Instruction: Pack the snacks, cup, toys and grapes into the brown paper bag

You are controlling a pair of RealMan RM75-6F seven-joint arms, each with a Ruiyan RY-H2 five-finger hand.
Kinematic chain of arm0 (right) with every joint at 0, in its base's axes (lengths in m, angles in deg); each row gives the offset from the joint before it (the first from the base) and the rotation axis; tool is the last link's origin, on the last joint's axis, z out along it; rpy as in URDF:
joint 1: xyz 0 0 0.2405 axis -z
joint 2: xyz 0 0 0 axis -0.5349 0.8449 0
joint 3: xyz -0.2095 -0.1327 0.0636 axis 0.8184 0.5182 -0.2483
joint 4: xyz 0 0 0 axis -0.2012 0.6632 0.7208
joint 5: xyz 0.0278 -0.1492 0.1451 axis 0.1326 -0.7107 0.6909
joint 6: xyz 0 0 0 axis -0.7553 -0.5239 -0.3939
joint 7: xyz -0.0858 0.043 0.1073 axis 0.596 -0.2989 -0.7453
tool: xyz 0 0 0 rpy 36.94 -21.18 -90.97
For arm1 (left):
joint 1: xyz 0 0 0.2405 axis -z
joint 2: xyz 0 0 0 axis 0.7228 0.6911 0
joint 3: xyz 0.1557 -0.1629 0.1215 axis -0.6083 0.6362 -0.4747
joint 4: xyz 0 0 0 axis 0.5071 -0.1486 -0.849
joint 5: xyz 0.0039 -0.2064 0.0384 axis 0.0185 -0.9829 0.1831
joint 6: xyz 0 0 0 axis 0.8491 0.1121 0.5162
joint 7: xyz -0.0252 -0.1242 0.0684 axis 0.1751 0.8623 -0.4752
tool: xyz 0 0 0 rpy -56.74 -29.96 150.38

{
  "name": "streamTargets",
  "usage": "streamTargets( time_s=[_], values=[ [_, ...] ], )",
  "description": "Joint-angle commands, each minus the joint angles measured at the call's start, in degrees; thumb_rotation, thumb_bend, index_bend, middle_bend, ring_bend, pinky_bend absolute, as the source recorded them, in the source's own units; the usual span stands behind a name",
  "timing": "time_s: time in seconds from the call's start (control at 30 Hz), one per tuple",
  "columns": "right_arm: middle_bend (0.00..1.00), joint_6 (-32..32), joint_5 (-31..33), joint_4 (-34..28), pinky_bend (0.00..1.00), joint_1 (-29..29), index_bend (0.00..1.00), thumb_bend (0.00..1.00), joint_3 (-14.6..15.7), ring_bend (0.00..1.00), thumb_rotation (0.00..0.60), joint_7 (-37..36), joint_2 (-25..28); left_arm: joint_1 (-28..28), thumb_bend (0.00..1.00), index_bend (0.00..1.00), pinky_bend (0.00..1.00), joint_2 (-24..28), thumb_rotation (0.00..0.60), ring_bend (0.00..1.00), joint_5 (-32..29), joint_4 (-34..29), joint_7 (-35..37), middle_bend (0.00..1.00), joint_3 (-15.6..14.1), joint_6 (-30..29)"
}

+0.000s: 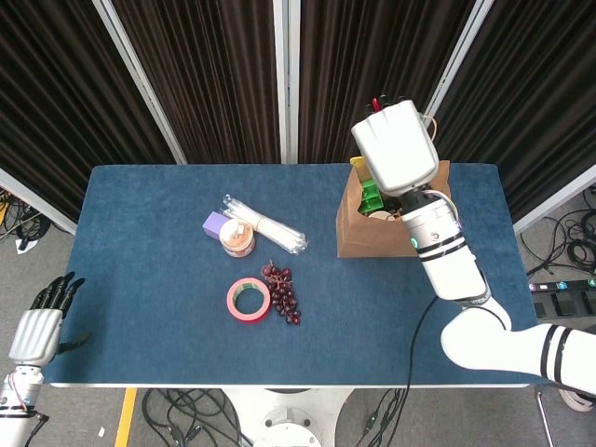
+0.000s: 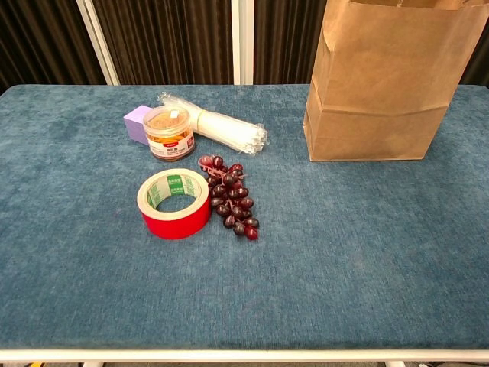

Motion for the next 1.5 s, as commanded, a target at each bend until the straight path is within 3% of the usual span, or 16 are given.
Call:
streamTargets(
  time_s=[0.03, 0.4, 0.53, 0.6, 0.77, 0.93, 1.2, 1.3, 1.5],
  values=[
    [0.61, 0.9, 4.4, -1.0, 0.73, 0.9, 0.87, 0.21, 0.7, 0.53, 0.6, -1.4, 0.7, 0.0, 0.23, 0.14, 0.17, -0.1, 0.6, 0.03, 0.0, 0.1, -0.1, 0.13, -0.1, 0.1],
    [0.59, 4.0, 8.8, 4.8, 0.71, 0.0, 0.84, 0.19, 4.4, 0.53, 0.6, -2.9, -2.8, -0.2, 0.23, 0.14, 0.17, 0.2, 0.6, 0.03, -0.2, 0.1, -0.3, 0.13, -0.1, 0.2],
    [0.56, 5.3, 10.9, 5.5, 0.66, -0.7, 0.77, 0.08, 5.4, 0.48, 0.6, -2.4, -3.3, -0.2, 0.23, 0.14, 0.17, 0.1, 0.6, 0.03, -0.3, 0.2, -0.2, 0.13, -0.1, 0.3],
    [0.51, 5.8, 13.4, 5.0, 0.59, -1.3, 0.69, 0.01, 5.7, 0.39, 0.6, -1.4, -3.0, -0.2, 0.23, 0.14, 0.17, 0.1, 0.6, 0.03, -0.3, 0.2, -0.1, 0.13, 0.0, 0.4],
    [0.34, 6.1, 15.7, 4.1, 0.28, -2.5, 0.56, 0.0, 5.7, 0.16, 0.6, -1.2, -2.5, -0.2, 0.23, 0.14, 0.17, 0.1, 0.6, 0.03, -0.3, 0.3, 0.0, 0.13, 0.0, 0.4],
    [0.2, 5.0, 13.8, 3.5, 0.01, -2.7, 0.4, 0.0, 5.9, 0.01, 0.6, -2.1, -2.2, -0.2, 0.23, 0.14, 0.17, 0.1, 0.6, 0.03, -0.2, 0.2, -0.1, 0.13, -0.1, 0.3],
    [0.06, 4.7, 18.6, 1.8, 0.0, -3.7, 0.2, 0.0, 6.3, 0.0, 0.6, -1.1, -0.8, -0.2, 0.23, 0.14, 0.17, 0.1, 0.6, 0.03, -0.1, 0.1, -0.2, 0.13, -0.1, 0.1],
    [0.04, 4.5, 21.0, 1.2, 0.0, -4.3, 0.17, 0.0, 6.1, 0.0, 0.6, -1.2, -0.7, -0.2, 0.23, 0.14, 0.17, 0.1, 0.6, 0.03, -0.2, 0.1, -0.1, 0.13, 0.0, 0.1],
    [0.05, 3.9, 18.1, 1.5, 0.0, -4.3, 0.17, 0.0, 6.2, 0.0, 0.6, -2.9, -1.0, -0.2, 0.23, 0.14, 0.17, 0.0, 0.6, 0.03, -0.3, 0.2, 0.0, 0.13, 0.1, 0.3]
  ],
)
